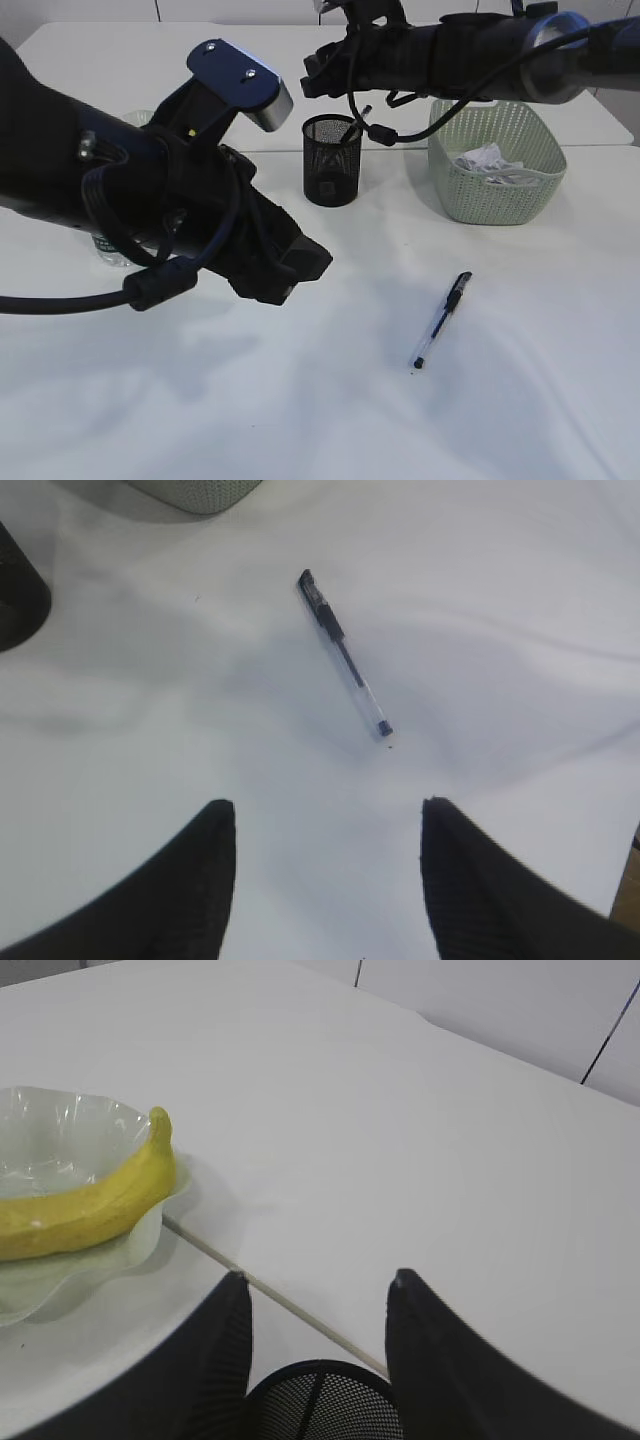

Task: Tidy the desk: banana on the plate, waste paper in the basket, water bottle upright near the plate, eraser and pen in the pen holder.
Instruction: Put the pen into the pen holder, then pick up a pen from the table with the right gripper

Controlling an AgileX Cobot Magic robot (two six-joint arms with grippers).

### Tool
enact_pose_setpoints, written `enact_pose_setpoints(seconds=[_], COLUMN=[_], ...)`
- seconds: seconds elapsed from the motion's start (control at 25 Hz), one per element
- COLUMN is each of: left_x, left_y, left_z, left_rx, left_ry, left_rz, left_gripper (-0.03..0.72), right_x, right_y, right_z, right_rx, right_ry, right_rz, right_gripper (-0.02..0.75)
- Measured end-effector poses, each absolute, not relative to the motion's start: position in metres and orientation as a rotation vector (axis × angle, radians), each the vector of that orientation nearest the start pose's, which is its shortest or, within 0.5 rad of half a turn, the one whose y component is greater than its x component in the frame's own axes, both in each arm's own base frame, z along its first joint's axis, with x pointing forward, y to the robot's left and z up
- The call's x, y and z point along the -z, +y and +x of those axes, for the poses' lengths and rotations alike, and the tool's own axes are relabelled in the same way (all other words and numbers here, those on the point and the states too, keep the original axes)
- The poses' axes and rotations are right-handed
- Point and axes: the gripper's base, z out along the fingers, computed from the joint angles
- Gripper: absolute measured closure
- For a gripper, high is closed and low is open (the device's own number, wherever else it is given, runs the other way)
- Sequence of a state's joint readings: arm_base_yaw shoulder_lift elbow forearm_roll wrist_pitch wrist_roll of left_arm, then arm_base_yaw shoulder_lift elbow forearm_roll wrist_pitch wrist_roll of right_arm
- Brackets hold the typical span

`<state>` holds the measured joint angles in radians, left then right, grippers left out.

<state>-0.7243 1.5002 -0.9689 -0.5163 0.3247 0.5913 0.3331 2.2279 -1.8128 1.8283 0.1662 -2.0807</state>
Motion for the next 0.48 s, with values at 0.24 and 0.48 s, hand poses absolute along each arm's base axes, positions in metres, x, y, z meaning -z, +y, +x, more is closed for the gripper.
enact_pose_setpoints(seconds=[0.24, 0.48], left_x=[-0.26, -0.266], left_y=[-0.224, -0.222], left_z=[0.231, 0.228], left_rx=[0.501, 0.508], left_ry=[2.114, 2.099], left_rz=[1.011, 1.009], left_gripper=[0.263, 0.263], right_x=[-0.274, -0.281], right_y=[0.184, 0.17], right_z=[0.479, 0.455], right_rx=[-0.254, -0.507], right_ry=[1.681, 1.641], right_rz=[-0.653, -0.7], right_gripper=[0.401, 0.401])
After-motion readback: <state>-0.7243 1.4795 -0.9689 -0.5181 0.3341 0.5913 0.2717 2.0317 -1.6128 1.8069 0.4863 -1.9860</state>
